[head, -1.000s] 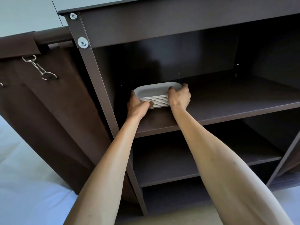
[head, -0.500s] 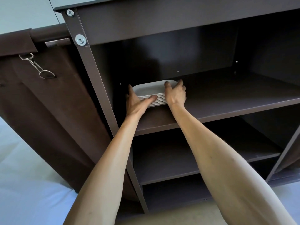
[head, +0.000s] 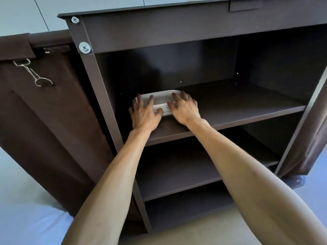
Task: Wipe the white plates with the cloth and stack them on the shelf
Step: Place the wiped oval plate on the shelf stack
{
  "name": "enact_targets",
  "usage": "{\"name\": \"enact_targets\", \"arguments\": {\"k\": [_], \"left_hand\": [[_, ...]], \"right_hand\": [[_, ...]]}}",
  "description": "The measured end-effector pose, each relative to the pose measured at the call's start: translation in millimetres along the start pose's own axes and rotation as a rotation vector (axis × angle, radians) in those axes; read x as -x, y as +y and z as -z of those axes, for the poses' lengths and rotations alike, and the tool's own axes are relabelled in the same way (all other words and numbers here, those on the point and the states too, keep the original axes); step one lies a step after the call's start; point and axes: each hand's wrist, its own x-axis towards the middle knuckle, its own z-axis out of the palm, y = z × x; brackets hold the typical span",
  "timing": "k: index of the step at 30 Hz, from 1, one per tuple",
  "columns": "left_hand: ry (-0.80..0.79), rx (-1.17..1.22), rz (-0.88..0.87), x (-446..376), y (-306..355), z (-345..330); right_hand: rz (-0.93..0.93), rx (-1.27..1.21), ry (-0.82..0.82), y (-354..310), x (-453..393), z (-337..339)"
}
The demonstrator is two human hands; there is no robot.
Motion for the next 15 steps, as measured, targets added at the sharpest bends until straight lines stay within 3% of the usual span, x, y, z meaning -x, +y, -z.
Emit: {"name": "enact_targets", "arguments": {"k": [2, 9, 15], "left_hand": [[-0.02, 0.009, -0.022, -1, -1, -1], [0.125, 0.143, -0.014, 5, 12, 16], [0.237, 0.481, -0.231, 25, 111, 14]], "right_hand": [[-0.008, -0.034, -0.038, 1, 4, 2], [-0.12, -0.05, 0.092, 19, 23, 24], [-0.302, -0.093, 0.257, 69, 72, 69]]}}
